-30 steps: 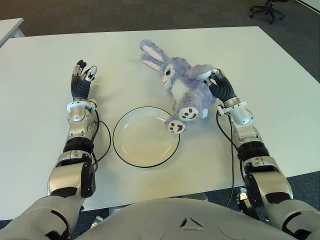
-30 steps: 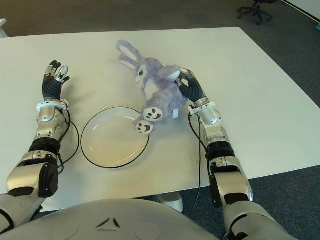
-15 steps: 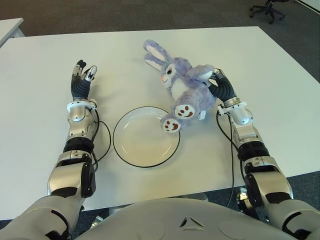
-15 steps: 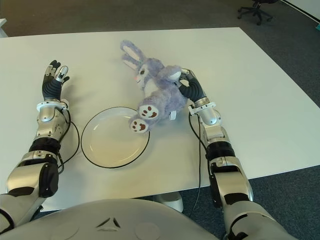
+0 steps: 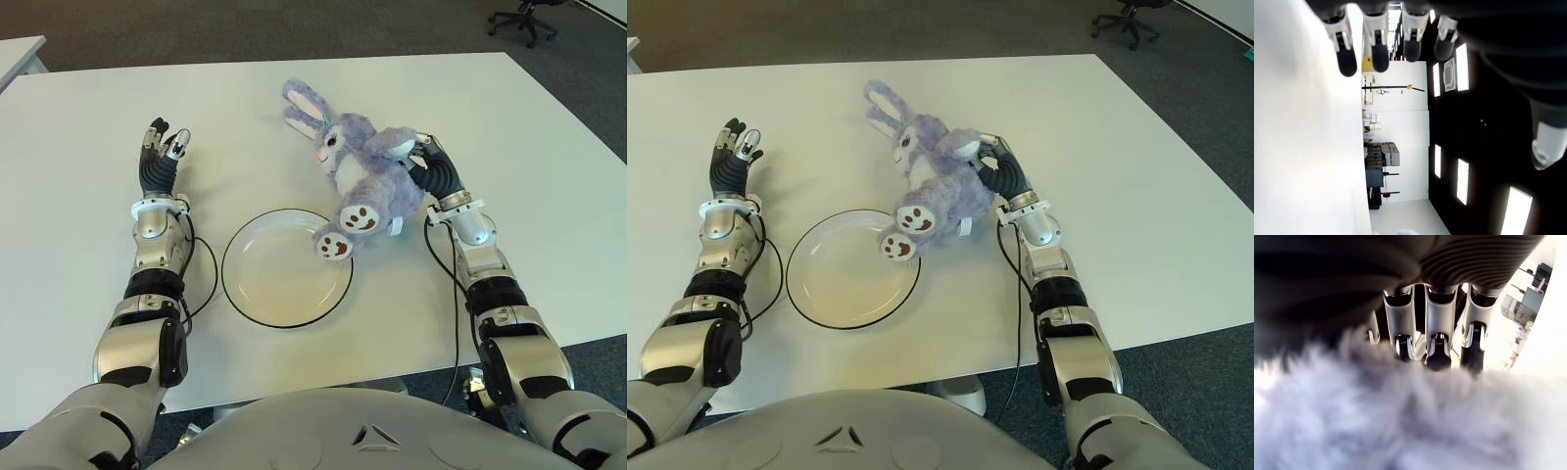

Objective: Put the doll into the plate.

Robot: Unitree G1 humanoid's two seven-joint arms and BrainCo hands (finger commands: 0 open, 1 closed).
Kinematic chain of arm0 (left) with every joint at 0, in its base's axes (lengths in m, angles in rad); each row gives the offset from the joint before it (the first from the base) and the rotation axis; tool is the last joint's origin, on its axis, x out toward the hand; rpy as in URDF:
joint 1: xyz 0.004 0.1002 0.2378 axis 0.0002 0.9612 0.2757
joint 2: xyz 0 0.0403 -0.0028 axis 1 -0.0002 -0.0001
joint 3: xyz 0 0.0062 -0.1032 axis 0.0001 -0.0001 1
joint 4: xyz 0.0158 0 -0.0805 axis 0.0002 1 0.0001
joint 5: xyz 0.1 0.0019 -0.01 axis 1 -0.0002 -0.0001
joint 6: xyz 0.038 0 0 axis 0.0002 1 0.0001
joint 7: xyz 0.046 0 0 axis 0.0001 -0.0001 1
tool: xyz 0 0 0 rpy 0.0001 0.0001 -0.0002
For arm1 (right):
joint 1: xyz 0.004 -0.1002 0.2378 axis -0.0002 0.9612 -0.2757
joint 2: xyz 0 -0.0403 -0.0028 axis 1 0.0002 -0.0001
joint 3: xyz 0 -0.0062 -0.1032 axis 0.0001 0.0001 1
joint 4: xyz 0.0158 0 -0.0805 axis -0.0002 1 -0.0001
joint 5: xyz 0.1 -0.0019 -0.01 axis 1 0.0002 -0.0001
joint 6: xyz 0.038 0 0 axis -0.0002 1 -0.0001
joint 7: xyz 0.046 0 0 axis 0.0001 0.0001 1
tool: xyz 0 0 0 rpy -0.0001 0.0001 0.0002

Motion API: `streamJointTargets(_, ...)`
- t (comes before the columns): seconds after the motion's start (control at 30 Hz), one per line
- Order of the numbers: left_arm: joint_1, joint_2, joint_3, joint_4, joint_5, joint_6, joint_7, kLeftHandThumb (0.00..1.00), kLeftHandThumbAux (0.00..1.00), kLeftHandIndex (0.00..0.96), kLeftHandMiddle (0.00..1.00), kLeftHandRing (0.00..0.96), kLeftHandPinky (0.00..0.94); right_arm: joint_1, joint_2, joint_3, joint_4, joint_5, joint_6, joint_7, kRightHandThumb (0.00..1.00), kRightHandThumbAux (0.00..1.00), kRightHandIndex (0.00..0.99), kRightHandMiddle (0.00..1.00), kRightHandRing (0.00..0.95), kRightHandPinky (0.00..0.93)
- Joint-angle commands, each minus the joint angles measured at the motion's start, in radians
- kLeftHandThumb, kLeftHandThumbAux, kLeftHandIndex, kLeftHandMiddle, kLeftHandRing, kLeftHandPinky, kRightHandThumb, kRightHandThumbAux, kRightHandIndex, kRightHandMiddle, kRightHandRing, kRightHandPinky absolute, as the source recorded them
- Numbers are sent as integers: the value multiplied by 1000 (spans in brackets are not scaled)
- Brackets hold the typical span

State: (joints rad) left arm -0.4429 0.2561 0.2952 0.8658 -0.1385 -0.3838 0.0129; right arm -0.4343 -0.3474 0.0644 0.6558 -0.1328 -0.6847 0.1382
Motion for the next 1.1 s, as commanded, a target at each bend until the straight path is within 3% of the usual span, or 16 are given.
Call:
streamJointTargets(0.03, 118, -49, -13, 82, 11, 55, 13, 18, 501, 0, 64, 103, 150, 203, 70, 27, 148, -2, 2, 2, 848, 665, 404, 538, 621, 584)
streamJointTargets(0.17, 121, -49, -14, 79, 11, 56, 14, 19, 502, 0, 72, 106, 148, 205, 83, 11, 150, 28, 4, 15, 844, 672, 386, 529, 586, 517)
streamJointTargets(0.3, 122, -48, -15, 79, 13, 54, 12, 16, 498, 0, 68, 101, 144, 205, 103, -11, 152, 82, 23, 50, 838, 677, 379, 507, 471, 406)
streamJointTargets(0.47, 123, -48, -16, 77, 13, 57, 11, 15, 494, 0, 66, 100, 141, 206, 128, -45, 144, 184, 71, 155, 831, 681, 403, 460, 358, 321)
streamJointTargets(0.5, 123, -47, -16, 77, 14, 57, 11, 15, 492, 0, 66, 100, 140, 205, 131, -49, 143, 198, 79, 172, 733, 702, 405, 341, 312, 285)
streamJointTargets(0.57, 123, -47, -17, 77, 14, 58, 12, 16, 491, 0, 66, 100, 140, 204, 133, -54, 141, 220, 93, 202, 704, 708, 405, 305, 299, 273)
streamJointTargets(0.6, 123, -47, -17, 77, 14, 59, 13, 16, 488, 0, 69, 103, 141, 202, 133, -57, 143, 234, 100, 222, 599, 565, 237, 233, 228, 211)
streamJointTargets(0.7, 122, -47, -17, 77, 15, 62, 16, 17, 489, 0, 71, 105, 146, 192, 131, -66, 162, 259, 105, 271, 481, 493, 123, 111, 115, 113)
streamJointTargets(0.9, 124, -47, -17, 74, 15, 64, 18, 19, 495, 0, 67, 105, 147, 190, 123, -67, 172, 258, 91, 305, 359, 455, 32, 6, 24, 63)
streamJointTargets(1.1, 123, -47, -15, 76, 13, 65, 18, 19, 496, 0, 69, 106, 151, 189, 118, -65, 176, 248, 91, 314, 320, 428, 0, 0, 0, 60)
